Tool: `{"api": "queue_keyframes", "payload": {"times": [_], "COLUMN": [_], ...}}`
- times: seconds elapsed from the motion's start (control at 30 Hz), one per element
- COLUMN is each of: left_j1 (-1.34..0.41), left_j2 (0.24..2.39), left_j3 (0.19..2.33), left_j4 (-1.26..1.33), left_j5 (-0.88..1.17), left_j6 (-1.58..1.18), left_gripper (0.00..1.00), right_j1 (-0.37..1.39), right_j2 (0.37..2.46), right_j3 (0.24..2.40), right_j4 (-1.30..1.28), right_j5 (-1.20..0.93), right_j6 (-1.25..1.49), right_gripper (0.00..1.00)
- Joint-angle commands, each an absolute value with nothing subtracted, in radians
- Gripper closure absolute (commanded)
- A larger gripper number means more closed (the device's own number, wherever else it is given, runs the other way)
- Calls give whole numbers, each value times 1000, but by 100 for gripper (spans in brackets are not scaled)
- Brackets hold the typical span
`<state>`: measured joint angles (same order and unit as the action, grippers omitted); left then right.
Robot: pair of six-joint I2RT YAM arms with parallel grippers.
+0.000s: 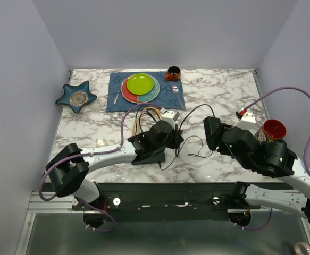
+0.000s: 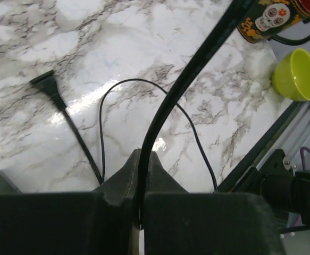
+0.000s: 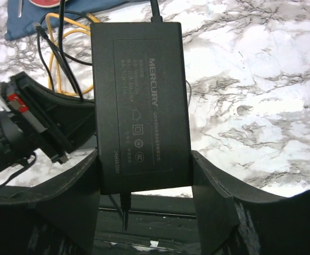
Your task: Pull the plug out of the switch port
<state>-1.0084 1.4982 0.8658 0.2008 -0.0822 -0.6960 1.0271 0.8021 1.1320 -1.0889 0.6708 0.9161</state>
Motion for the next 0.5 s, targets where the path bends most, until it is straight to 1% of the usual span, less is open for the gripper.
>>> {"api": "queue_keyframes", "payload": {"times": [0.0, 0.13, 0.33, 0.47], "left_j1": [-1008, -1008, -1008, -1008], "left_j2": [1349, 1232, 1086, 1002], "left_j3": [960, 1025, 1101, 1150], "left_j4": [37, -63, -222, -407], "left_j5": [-250, -334, -390, -486], "left_j6": [-576, -523, -517, -548], "left_gripper": [100, 100, 100, 100], "right_j1": [1023, 1025, 1023, 1023], "right_j2": [772, 769, 802, 831], "right_j3": [1157, 1147, 1154, 1170], "right_j4": [-1094, -1085, -1029, -990], "right_j5": [747, 747, 732, 712], "right_j6": [925, 923, 876, 841], "right_gripper": [99, 99, 99, 99]}}
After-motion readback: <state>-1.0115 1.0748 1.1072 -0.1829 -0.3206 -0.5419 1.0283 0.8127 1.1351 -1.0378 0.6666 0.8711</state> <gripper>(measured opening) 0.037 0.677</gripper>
